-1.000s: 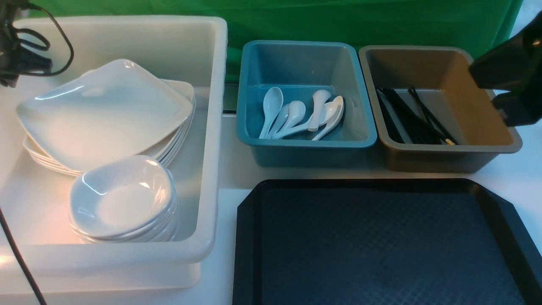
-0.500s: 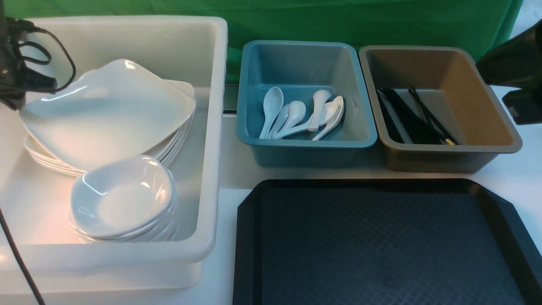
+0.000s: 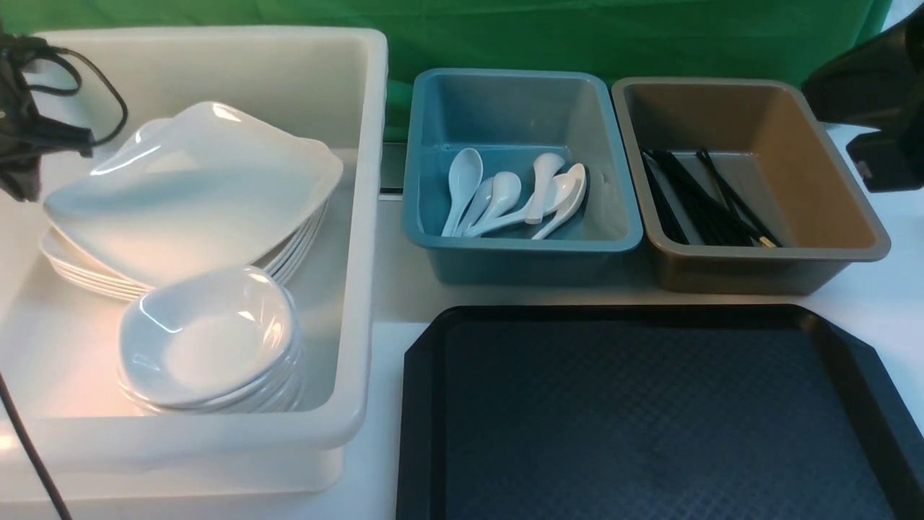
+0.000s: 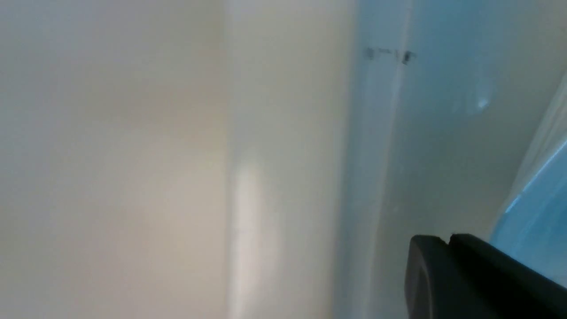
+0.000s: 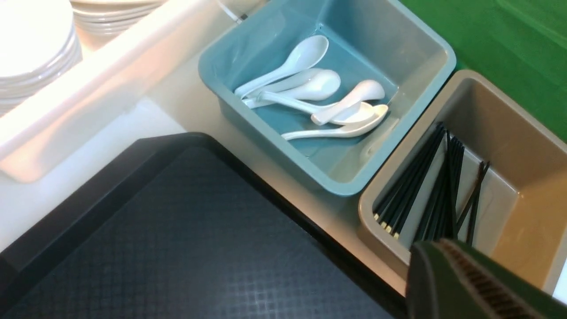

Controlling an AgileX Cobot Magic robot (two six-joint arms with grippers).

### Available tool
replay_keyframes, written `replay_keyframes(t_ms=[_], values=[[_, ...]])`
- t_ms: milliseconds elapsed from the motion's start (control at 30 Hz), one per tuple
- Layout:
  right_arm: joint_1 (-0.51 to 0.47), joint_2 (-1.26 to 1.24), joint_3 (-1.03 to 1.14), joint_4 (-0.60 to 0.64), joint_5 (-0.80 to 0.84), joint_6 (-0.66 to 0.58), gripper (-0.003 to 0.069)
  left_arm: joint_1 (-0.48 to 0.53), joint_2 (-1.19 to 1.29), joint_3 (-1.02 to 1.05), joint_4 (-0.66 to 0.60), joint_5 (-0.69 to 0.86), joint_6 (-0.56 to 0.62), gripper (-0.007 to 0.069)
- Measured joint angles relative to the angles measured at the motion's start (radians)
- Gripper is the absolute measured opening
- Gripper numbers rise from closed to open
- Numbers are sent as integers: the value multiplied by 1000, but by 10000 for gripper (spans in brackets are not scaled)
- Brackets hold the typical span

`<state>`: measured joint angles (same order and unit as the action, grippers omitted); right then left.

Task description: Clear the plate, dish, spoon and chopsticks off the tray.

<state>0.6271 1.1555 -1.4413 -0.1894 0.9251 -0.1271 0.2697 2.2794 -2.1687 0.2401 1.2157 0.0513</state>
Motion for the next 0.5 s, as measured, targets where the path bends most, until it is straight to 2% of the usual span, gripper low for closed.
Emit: replay_keyframes(t_ms=[133, 367, 500], values=[[0, 0, 0, 0, -1, -1, 24, 2, -26, 0, 34, -39, 0, 17], [0, 0, 0, 0, -10, -4, 24, 1, -6, 0, -103, -168, 40, 17], [0, 0, 0, 0, -13, -4, 24, 0, 13, 0, -111, -182, 55, 17]])
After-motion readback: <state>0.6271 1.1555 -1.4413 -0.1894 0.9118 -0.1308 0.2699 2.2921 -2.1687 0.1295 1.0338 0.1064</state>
